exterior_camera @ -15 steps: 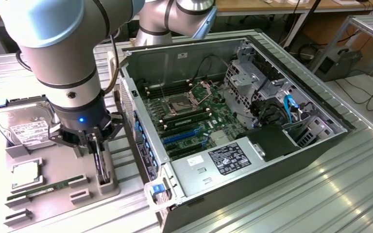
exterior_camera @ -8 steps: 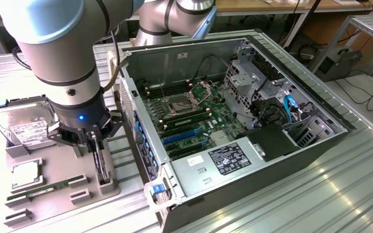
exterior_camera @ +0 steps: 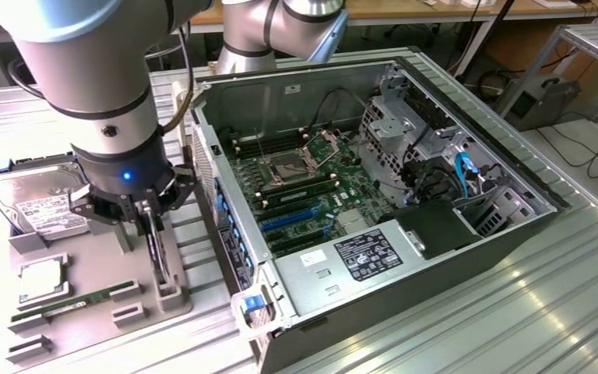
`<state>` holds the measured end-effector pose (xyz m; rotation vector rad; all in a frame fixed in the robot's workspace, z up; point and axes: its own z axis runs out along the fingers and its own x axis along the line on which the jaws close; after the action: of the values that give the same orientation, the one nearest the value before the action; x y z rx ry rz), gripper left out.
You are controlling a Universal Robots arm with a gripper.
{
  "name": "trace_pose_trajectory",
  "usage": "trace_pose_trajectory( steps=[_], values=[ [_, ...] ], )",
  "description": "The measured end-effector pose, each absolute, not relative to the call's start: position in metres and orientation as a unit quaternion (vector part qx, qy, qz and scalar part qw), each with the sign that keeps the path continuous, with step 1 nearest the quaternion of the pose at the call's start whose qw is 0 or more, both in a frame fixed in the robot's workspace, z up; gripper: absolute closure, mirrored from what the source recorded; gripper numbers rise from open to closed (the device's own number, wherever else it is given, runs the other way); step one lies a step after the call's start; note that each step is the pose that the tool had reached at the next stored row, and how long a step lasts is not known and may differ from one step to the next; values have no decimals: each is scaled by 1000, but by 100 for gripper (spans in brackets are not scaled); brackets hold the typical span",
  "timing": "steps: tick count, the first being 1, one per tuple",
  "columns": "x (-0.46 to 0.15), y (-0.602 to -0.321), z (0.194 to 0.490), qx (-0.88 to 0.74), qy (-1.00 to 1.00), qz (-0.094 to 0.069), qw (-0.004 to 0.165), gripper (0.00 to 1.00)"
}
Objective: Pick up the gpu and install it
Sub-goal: 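Pick up the gpu and move the gpu toward the slot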
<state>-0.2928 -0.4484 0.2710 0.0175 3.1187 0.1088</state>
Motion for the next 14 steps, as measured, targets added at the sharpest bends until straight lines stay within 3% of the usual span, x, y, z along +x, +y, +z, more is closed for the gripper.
trace_pose_trajectory(
  steps=[14],
  values=[
    [-291, -448, 335, 2, 999, 36, 10, 74]
  ],
)
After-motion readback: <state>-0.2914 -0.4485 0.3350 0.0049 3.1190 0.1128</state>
